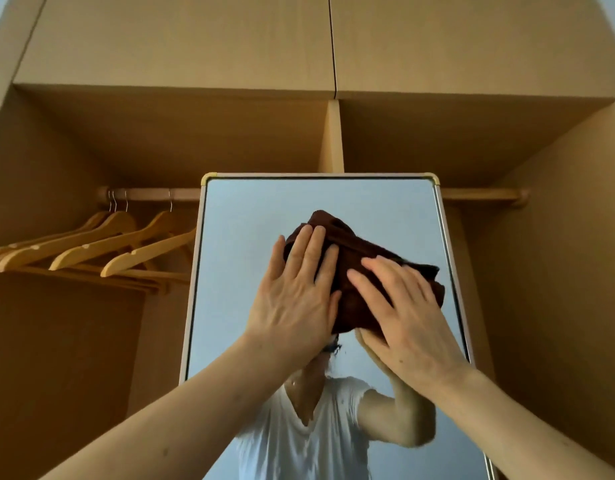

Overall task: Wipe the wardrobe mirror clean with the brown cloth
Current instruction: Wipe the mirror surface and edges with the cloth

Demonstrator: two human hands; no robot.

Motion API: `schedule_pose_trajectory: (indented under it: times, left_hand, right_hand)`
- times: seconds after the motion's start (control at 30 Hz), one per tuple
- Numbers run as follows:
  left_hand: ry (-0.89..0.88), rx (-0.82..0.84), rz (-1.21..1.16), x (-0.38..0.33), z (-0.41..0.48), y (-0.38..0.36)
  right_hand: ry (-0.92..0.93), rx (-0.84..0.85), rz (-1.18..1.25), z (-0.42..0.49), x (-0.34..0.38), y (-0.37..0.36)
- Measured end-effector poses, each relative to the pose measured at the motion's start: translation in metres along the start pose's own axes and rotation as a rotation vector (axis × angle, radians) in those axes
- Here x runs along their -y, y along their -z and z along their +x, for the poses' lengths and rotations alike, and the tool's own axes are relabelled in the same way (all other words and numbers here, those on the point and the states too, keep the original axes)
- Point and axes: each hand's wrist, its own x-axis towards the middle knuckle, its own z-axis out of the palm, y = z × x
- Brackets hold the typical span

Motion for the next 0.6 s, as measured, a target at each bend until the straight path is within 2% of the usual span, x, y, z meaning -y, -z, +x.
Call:
schedule_pose_trajectory:
  times: [0.1,0.23,0.4,0.6]
  left_hand:
    - [-0.094,-0.107,-0.044,-0.005,0.004,-0.001]
    - [-0.017,-0.059,-0.242,-0.012,0.011,-0.007]
    - [-0.051,-0.04,-0.104,0.0,0.035,-0.011]
    - [-0.005,-0.057,-0.051,0.011,0.101,-0.005]
  right_hand:
    - [0.007,0.034,0.066,0.006,-0.016,0.0]
    - [0.043,0.094,0.12,0.017,-0.038,0.004]
    - [0.059,0.133,0.166,0.038,-0.062,0.004]
    - [-0.05,0.09,0.207,0.088,-0.087,0.005]
